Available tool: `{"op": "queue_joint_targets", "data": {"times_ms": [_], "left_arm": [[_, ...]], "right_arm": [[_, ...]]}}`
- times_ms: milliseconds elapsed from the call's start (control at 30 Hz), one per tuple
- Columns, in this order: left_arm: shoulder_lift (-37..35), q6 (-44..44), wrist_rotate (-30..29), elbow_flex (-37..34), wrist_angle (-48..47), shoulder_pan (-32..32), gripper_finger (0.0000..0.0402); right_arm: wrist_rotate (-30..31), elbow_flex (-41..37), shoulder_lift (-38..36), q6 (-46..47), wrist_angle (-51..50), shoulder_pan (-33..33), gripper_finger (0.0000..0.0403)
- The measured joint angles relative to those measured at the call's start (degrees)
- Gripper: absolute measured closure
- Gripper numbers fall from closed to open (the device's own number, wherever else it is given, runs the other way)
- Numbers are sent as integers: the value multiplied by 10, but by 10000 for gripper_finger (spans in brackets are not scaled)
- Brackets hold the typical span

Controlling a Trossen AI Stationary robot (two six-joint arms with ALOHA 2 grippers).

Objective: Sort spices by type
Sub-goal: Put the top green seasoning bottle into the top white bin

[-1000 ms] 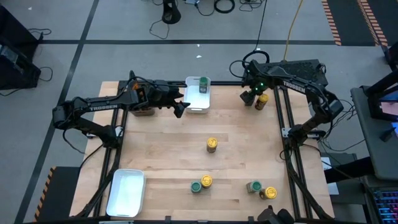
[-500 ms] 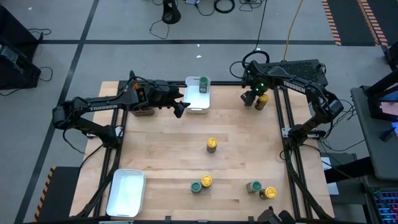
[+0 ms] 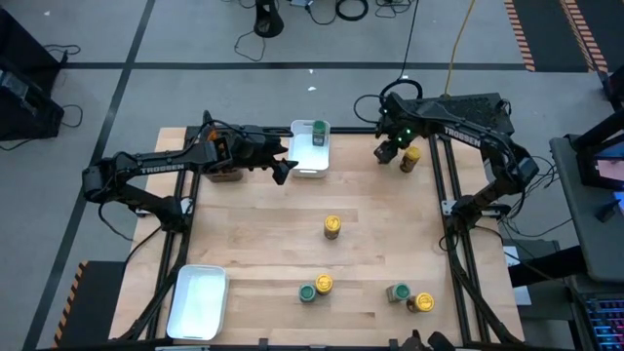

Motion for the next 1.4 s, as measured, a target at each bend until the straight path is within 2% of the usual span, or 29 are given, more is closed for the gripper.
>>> {"op": "queue_joint_targets", "data": {"times_ms": [200,433,700,867,1033,1400], "left_arm": [[0,0,0,0,0,0,96],[-12,0,7,-1,-12,0,96],[-68,0,9,-1,-65,17,96],[-106,0,0,-1,-86,23,96],[-115,-1,-9,-1,-90,23,96],[-113,-16,-11,-1,-91,23,96]], "right_arm": [[0,131,0,-1,-48,40,224],[-1,262,20,11,-49,83,222],[-46,379,140,-12,-52,127,221],[-46,462,217,-59,-60,150,221],[-45,495,271,-95,-66,160,219],[-45,496,330,-205,-61,164,216]]}}
